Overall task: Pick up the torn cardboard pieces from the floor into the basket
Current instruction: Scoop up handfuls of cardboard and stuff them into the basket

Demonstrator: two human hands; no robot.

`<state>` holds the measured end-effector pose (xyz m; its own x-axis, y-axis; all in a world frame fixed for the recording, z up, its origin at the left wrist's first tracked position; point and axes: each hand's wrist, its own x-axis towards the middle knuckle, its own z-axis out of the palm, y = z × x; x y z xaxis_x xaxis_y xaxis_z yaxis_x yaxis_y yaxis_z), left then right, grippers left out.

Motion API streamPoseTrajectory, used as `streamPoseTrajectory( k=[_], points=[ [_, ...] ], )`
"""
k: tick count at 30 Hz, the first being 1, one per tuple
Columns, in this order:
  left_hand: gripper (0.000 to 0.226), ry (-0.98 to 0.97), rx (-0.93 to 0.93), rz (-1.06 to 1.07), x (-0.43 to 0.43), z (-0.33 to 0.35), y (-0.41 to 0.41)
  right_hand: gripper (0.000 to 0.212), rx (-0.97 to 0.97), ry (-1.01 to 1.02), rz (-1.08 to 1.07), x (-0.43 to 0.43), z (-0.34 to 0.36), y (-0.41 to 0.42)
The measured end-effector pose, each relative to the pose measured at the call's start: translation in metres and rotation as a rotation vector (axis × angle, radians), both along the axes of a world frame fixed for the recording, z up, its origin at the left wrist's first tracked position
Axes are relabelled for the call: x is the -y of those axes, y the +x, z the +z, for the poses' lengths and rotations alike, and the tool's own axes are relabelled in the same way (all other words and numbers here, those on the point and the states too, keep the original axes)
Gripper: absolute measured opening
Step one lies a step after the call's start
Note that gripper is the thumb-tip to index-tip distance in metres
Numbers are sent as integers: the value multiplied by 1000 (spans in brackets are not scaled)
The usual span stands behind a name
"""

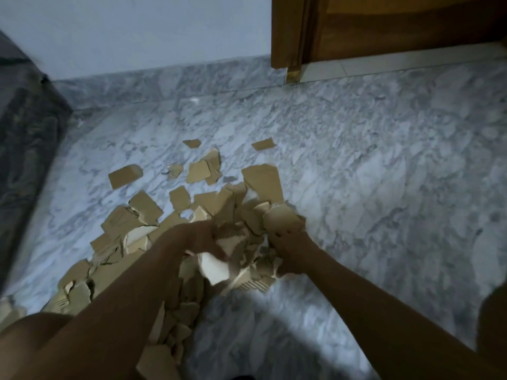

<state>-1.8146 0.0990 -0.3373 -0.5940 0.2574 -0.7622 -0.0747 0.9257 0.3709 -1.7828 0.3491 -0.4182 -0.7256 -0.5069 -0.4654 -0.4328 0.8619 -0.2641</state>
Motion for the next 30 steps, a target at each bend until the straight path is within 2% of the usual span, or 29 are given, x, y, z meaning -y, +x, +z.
streamPoseTrajectory(
  k=[2,3,6,9,13,15,18,20,22,24,27,30],
  points=[
    [69,-52,-2,-101,-7,-12,15,98,-2,-5,-37,-1,-4,-1],
    [77,-67,-45,-128,-10,-22,24,95,33,-1,-67,-1,0,0],
    [95,-89,-230,-128,-10,-69,39,67,218,22,-149,-2,10,0],
    [97,-36,-337,-76,-12,-81,45,61,341,15,-207,-16,24,-11],
    [91,97,-261,69,-20,-54,45,77,447,-78,-459,-42,54,-48],
    [96,101,-219,85,-18,-50,42,84,387,-130,-574,-42,57,-67],
    [105,79,-165,83,-14,-45,40,99,241,-95,-611,-26,41,-77],
    [94,30,-138,17,-13,-41,37,99,169,-21,-592,-14,23,-66],
    [72,6,-108,-64,-14,-33,31,88,50,61,-529,-6,11,-50],
    [55,-29,-99,-95,-16,-25,18,76,-48,58,-470,-4,3,-41],
    [51,-79,-134,-94,-23,-11,-9,71,70,-139,-468,-20,17,-40],
    [66,-83,-199,-113,-34,-6,-35,73,238,-315,-562,-53,43,-47]
  ],
)
